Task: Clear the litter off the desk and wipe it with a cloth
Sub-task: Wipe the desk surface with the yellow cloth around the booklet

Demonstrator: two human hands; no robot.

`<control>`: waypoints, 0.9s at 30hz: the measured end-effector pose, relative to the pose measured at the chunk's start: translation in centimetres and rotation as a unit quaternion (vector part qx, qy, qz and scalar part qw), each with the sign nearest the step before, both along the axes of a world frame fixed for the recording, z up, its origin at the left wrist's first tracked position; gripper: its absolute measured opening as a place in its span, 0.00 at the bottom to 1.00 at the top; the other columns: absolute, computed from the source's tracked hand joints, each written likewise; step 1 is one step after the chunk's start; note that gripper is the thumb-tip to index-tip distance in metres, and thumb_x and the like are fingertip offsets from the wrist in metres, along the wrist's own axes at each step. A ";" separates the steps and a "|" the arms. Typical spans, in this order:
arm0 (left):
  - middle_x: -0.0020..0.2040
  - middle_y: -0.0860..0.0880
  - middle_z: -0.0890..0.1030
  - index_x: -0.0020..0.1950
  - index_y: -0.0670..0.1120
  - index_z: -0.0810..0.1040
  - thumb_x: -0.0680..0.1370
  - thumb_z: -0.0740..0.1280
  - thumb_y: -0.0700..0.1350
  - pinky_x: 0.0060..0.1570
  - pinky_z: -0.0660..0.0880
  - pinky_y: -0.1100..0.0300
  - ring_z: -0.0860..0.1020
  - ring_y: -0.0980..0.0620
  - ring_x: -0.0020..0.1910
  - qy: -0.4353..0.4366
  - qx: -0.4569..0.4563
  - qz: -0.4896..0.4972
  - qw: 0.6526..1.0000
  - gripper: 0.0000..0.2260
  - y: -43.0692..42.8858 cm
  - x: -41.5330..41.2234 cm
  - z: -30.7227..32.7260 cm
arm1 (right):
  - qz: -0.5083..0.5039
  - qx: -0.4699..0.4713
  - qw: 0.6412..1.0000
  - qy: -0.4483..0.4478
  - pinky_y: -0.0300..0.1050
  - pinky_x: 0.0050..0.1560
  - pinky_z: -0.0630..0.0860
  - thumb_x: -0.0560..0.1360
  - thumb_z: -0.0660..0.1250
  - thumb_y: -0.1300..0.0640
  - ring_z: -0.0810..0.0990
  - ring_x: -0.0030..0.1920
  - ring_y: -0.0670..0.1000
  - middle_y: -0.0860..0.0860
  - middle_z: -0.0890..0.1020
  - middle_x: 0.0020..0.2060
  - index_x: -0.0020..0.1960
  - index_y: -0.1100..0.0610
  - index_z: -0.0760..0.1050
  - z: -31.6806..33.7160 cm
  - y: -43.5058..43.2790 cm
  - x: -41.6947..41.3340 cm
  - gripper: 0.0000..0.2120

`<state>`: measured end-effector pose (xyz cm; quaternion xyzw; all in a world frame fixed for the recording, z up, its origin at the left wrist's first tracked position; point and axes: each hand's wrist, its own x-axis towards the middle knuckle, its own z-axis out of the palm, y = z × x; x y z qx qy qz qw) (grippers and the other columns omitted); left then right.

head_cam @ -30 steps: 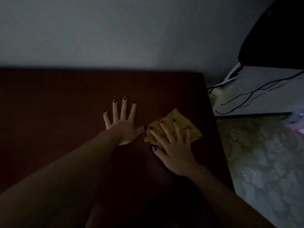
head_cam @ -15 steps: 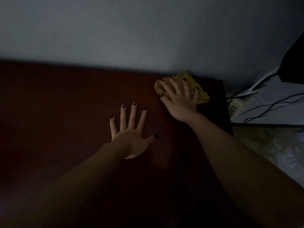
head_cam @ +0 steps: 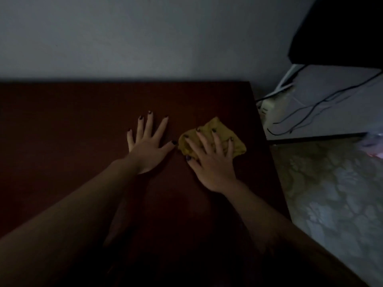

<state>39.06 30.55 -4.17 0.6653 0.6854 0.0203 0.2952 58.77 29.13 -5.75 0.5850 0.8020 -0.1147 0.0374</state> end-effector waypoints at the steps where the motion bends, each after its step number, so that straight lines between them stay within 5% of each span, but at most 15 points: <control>1: 0.75 0.53 0.31 0.74 0.64 0.38 0.77 0.54 0.65 0.71 0.37 0.42 0.32 0.49 0.74 0.000 0.014 -0.012 1.000 0.32 -0.6 -0.2 0.3 | 0.000 0.002 1.000 -0.006 0.63 0.67 0.30 0.74 0.39 0.34 0.40 0.75 0.54 0.41 0.47 0.76 0.72 0.33 0.43 0.2 -2.5 0.7 0.27; 6: 0.73 0.55 0.27 0.74 0.63 0.37 0.75 0.54 0.67 0.69 0.36 0.39 0.29 0.47 0.73 0.015 0.007 -0.107 0.994 0.35 -4.8 1.8 1.4 | -0.001 0.023 1.000 -0.011 0.69 0.69 0.48 0.76 0.51 0.37 0.57 0.74 0.58 0.46 0.62 0.73 0.73 0.38 0.56 0.9 -15.7 2.9 0.26; 14: 0.69 0.53 0.22 0.71 0.61 0.28 0.76 0.43 0.68 0.67 0.31 0.37 0.24 0.45 0.69 0.099 -0.037 -0.162 0.981 0.32 -8.1 4.7 -0.9 | 0.034 0.023 0.999 -0.005 0.68 0.65 0.55 0.72 0.58 0.39 0.56 0.73 0.56 0.45 0.55 0.75 0.74 0.39 0.54 0.2 -28.9 5.8 0.32; 23: 0.61 0.54 0.14 0.63 0.62 0.19 0.76 0.41 0.68 0.65 0.30 0.36 0.19 0.46 0.64 0.107 -0.077 -0.170 0.977 0.31 -7.8 4.9 -0.5 | -0.033 -0.003 0.998 -0.045 0.66 0.67 0.53 0.74 0.53 0.38 0.57 0.71 0.55 0.45 0.62 0.73 0.73 0.37 0.55 0.9 -16.5 8.8 0.27; 27: 0.61 0.55 0.14 0.61 0.63 0.17 0.75 0.39 0.68 0.65 0.30 0.36 0.19 0.46 0.65 0.113 -0.088 -0.171 0.975 0.30 -7.7 5.1 -0.1 | -0.082 -0.029 0.996 -0.018 0.61 0.68 0.36 0.74 0.45 0.33 0.44 0.74 0.50 0.41 0.51 0.76 0.72 0.32 0.45 0.6 -6.7 9.6 0.27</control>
